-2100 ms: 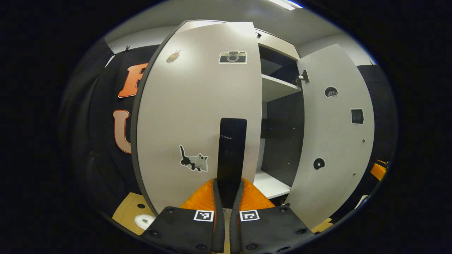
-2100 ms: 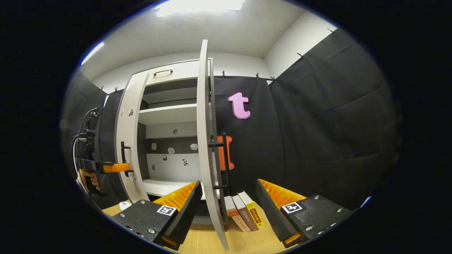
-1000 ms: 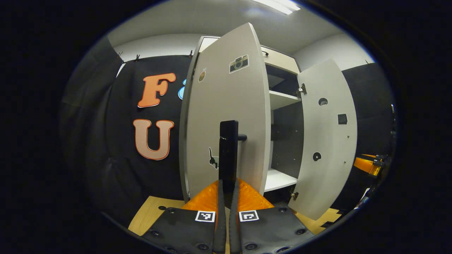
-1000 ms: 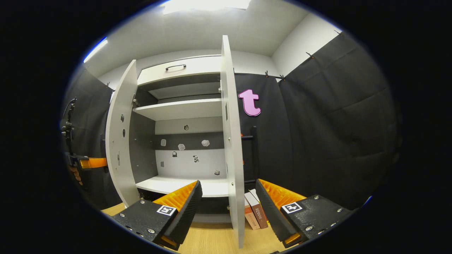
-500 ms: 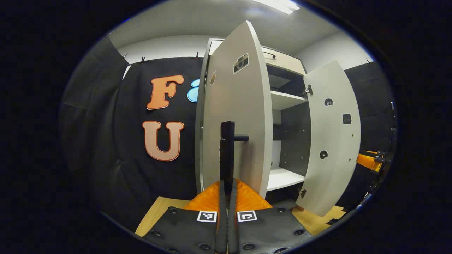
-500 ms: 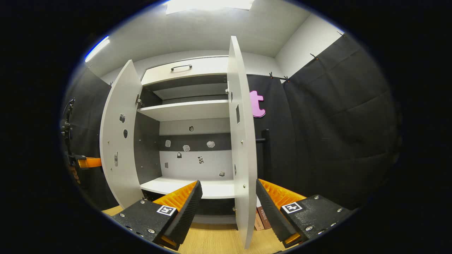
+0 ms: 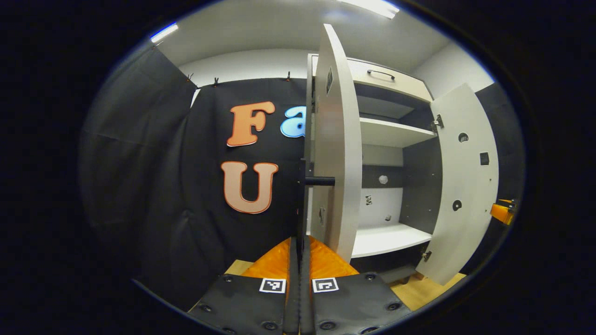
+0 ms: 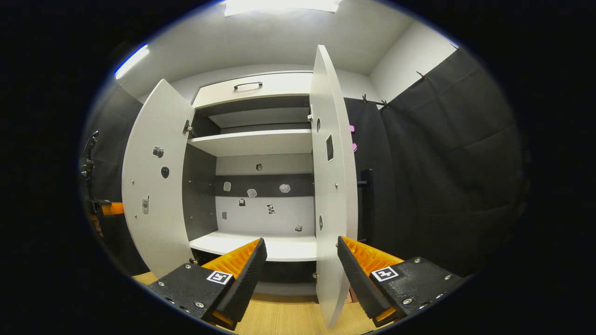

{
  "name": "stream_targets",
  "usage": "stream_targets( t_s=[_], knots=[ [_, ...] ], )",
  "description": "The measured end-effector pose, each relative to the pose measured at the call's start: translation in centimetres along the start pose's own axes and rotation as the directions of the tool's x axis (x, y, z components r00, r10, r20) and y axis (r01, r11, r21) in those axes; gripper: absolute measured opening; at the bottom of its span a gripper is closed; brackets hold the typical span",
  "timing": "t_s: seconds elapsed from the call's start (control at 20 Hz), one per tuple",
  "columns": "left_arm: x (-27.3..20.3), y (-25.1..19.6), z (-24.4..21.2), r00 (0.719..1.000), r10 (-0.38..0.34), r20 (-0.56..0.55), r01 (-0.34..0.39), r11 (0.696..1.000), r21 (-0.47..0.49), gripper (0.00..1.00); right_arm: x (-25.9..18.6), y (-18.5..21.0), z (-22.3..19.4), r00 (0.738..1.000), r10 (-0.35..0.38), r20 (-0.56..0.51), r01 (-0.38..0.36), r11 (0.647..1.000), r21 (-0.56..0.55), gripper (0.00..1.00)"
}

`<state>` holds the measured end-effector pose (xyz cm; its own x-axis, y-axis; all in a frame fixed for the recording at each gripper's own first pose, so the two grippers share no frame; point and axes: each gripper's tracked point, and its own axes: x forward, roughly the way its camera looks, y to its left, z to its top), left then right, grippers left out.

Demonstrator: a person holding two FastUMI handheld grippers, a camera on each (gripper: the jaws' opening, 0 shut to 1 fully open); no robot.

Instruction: Open the right door of the double-door shoe cabinet with the right hand, and open the left door with the left hand.

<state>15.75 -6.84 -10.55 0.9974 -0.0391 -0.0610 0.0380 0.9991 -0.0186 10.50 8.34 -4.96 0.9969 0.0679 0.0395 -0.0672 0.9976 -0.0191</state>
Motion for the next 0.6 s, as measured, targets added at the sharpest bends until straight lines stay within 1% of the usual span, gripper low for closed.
stream_targets(
  t_s=[0.1,0.25,0.35,0.4,0.45,0.55,0.6],
  knots=[
    [-0.4,-1.1,0.1,0.999,-0.045,-0.001,0.045,0.998,-0.047,0.06,0.0,0.1,0.4,1.0,0.008,0.005,-0.008,1.0,-0.003,0.93],
    [-1.0,-0.9,0.6,0.999,-0.033,0.011,0.033,0.999,-0.034,0.07,0.2,0.4,0.8,1.0,0.009,0.006,-0.009,1.0,-0.021,0.93],
    [-1.2,-0.6,1.2,1.0,-0.008,0.022,0.009,1.0,-0.015,0.07,0.2,0.2,1.1,1.0,0.015,0.006,-0.014,0.999,-0.03,0.93],
    [-1.3,-0.6,1.4,1.0,-0.001,0.029,0.001,1.0,-0.008,0.1,0.1,0.4,1.2,1.0,0.016,0.005,-0.016,0.999,-0.036,0.93],
    [-1.5,-0.9,1.6,0.999,-0.004,0.036,0.004,1.0,-0.005,0.08,0.2,0.4,1.4,1.0,0.017,0.006,-0.017,0.999,-0.041,0.93],
    [-1.7,-1.5,2.0,0.999,-0.012,0.038,0.012,1.0,0.005,0.29,0.1,0.2,1.8,1.0,0.021,0.016,-0.021,0.999,-0.042,0.93],
    [-1.8,-1.4,2.0,0.999,-0.006,0.034,0.005,1.0,0.012,0.44,0.0,0.2,2.0,1.0,0.024,0.02,-0.023,0.999,-0.041,0.93]
  ],
)
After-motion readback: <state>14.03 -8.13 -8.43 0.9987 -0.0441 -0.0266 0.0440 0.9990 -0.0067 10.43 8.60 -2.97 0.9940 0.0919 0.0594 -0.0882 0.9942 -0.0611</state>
